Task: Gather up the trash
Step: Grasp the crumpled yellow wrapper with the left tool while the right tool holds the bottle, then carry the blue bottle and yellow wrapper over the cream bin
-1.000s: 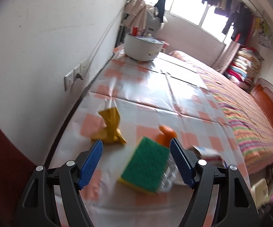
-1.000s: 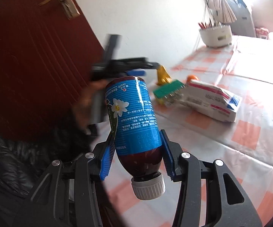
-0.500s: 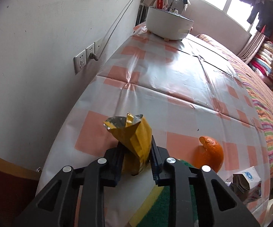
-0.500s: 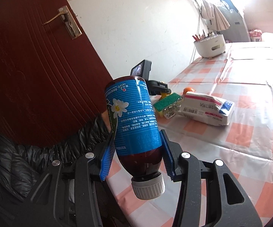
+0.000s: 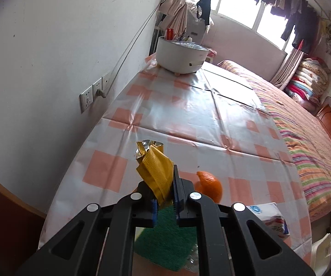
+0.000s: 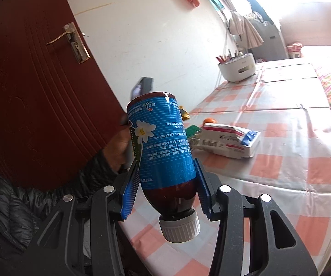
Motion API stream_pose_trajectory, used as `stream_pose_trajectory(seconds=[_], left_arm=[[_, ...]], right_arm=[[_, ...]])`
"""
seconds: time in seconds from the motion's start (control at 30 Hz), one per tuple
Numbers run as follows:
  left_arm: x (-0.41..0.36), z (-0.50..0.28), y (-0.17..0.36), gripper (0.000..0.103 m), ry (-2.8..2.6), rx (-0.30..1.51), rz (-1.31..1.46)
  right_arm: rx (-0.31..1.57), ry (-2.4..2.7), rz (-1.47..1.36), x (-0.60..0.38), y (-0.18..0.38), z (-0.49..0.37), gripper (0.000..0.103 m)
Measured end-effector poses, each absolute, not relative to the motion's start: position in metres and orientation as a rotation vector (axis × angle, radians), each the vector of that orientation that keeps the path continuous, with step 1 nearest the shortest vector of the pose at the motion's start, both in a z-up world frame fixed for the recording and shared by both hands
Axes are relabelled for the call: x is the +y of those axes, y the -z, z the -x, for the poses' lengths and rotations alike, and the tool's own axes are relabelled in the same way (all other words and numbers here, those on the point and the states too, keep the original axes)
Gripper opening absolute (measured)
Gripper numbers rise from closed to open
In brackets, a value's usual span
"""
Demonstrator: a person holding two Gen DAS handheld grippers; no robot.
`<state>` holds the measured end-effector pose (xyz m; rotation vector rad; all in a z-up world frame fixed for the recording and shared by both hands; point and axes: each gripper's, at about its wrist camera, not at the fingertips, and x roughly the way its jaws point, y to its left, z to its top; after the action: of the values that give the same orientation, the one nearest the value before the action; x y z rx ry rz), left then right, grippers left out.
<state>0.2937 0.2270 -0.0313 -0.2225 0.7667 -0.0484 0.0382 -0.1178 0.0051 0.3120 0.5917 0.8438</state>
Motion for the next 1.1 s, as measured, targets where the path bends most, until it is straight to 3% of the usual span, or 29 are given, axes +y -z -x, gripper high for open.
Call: stream_pose_trajectory(seconds=[0.43,1.1], left_arm=[[0.139,-0.223,-0.006,0.01,0.301,0.703,0.128],[-0.004,-0.144,-0.011,0.01,0.667,0.751,-0.014]], right_arm=[[0.562,-0.704,-0.305,-0.158,-0.005,-0.024,0.044],[0.499,-0.324,-0.376,-0.281,0.004,0.027,0.044]])
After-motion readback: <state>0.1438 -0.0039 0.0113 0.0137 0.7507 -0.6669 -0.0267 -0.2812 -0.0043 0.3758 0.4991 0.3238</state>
